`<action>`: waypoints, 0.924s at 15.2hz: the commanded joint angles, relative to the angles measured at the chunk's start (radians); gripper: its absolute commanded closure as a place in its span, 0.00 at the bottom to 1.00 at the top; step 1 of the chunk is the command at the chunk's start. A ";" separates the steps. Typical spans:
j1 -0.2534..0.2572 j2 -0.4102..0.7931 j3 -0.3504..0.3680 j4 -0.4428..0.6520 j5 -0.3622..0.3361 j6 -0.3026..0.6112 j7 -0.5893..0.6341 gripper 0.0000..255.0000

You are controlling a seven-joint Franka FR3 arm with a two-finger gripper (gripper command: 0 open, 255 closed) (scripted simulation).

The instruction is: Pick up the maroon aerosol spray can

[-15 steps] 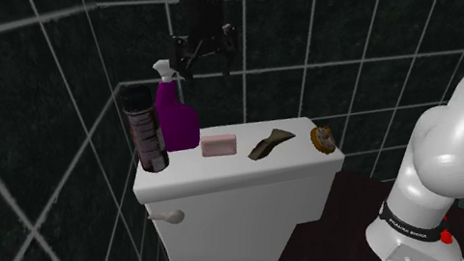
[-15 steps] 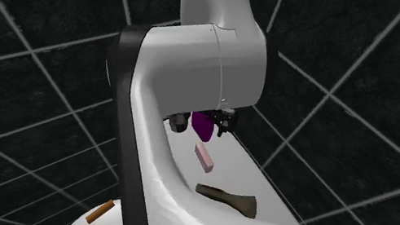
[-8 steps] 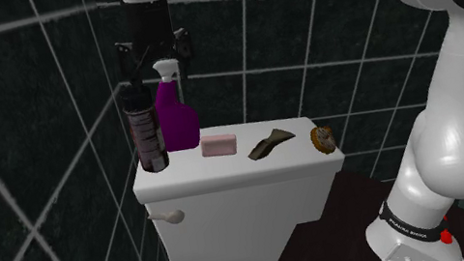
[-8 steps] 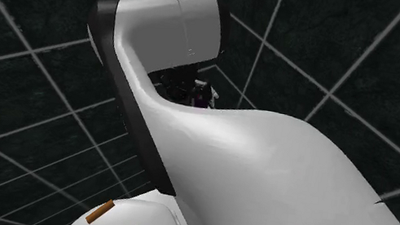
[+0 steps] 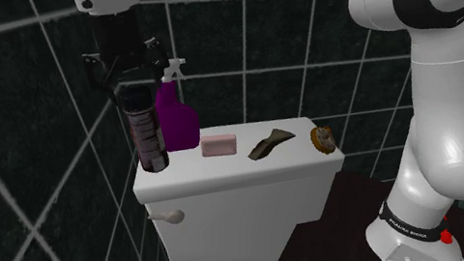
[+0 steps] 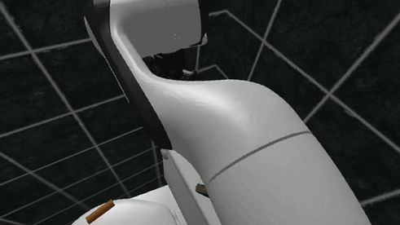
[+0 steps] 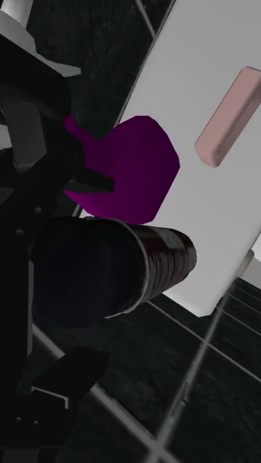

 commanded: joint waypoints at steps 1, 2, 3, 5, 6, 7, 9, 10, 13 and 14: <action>-0.007 -0.011 0.000 -0.043 0.005 0.033 0.004 0.00; -0.010 -0.016 0.000 -0.063 0.007 0.049 0.005 0.00; -0.015 -0.022 0.000 -0.093 0.010 0.073 0.007 0.00; -0.015 -0.022 -0.001 -0.093 0.010 0.073 0.007 0.00; -0.016 -0.025 0.000 -0.099 0.011 0.076 0.007 1.00; -0.017 -0.026 -0.001 -0.101 0.012 0.077 0.006 1.00; -0.018 -0.027 -0.001 -0.101 0.012 0.076 0.005 1.00; -0.017 -0.026 -0.001 -0.100 0.012 0.076 0.005 1.00; -0.017 -0.026 -0.001 -0.101 0.012 0.077 0.006 1.00; -0.017 -0.026 -0.001 -0.100 0.012 0.077 0.006 1.00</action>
